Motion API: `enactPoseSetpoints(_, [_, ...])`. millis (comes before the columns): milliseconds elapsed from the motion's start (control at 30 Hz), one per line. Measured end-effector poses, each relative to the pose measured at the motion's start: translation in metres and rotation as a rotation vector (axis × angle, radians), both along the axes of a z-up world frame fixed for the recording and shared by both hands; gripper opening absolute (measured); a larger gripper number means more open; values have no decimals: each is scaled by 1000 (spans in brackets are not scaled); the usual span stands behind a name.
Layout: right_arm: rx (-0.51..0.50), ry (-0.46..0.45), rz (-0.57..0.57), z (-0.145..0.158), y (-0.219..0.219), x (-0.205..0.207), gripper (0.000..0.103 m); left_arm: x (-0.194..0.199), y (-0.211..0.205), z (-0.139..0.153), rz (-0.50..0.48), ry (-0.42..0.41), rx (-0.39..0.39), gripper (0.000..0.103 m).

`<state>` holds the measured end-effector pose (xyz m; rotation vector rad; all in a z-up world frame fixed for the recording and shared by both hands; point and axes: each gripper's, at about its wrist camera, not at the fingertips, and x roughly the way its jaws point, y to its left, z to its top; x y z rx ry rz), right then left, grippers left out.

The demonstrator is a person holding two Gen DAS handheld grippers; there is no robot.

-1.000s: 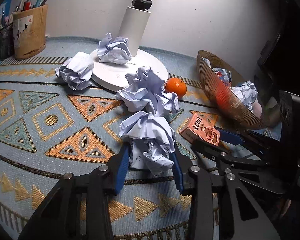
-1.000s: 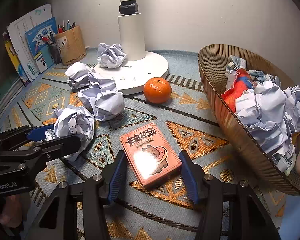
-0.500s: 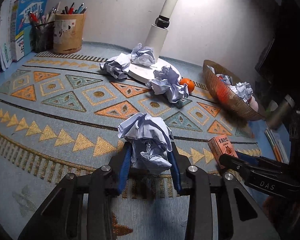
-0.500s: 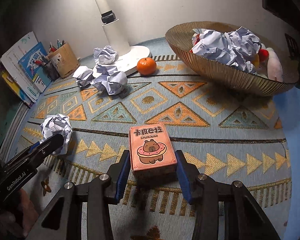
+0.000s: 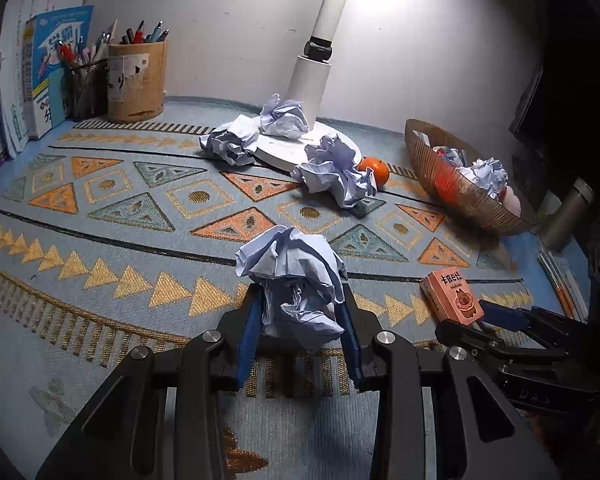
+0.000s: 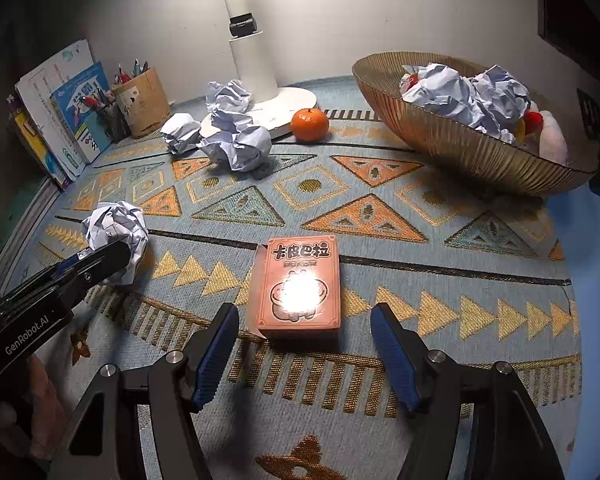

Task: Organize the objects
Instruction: 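Grasp a paper ball with the left tool while the right grasps the pink snack box, then carry the paper ball and snack box over the bowl and open both tools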

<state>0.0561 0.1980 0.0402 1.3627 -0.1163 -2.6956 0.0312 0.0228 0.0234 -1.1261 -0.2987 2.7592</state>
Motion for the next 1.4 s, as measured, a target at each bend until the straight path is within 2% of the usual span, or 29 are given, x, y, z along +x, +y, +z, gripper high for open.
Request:
enactPoseSetpoints(167, [101, 2, -2, -4, -17, -10, 67, -1, 3, -2, -10, -6, -15, 33])
enactPoseSetpoints(233, [112, 7, -7, -5, -17, -13, 67, -1, 2, -2, -10, -8, -10, 33])
enactPoseSetpoints(300, [106, 11, -14, -4, -15, -15, 62, -1, 2, -2, -11, -10, -9, 33])
enactPoseSetpoints(433, [120, 26, -32, -2, -14, -16, 41, -1, 3, -2, -16, -11, -12, 33])
enactPoseSetpoints(633, [99, 41, 33, 2, -23, -4, 40, 0, 6, -1, -24, -6, -19, 33])
enactPoseSetpoints(767, [38, 46, 69, 7, -24, 11, 40, 1, 17, 2, -51, -2, -75, 33])
enactPoseSetpoints(900, [-107, 50, 40, 32, 6, 10, 40, -9, 33, 30, -112, 34, -36, 33])
enactPoseSetpoints(1033, [-175, 156, -41, 83, 51, 5, 40, -39, 53, 76, -166, 109, 9, 33])
enactPoseSetpoints(1133, [-141, 258, -145, 118, 85, -7, 40, -75, 77, 95, -223, 142, 35, 33])
enactPoseSetpoints(1233, [-129, 309, -259, 137, 118, -30, 40, -116, 104, 95, -273, 118, 58, 33])
enactPoseSetpoints(1400, [-123, 305, -359, 139, 152, -81, 40, -166, 137, 74, -303, 78, 67, 33])
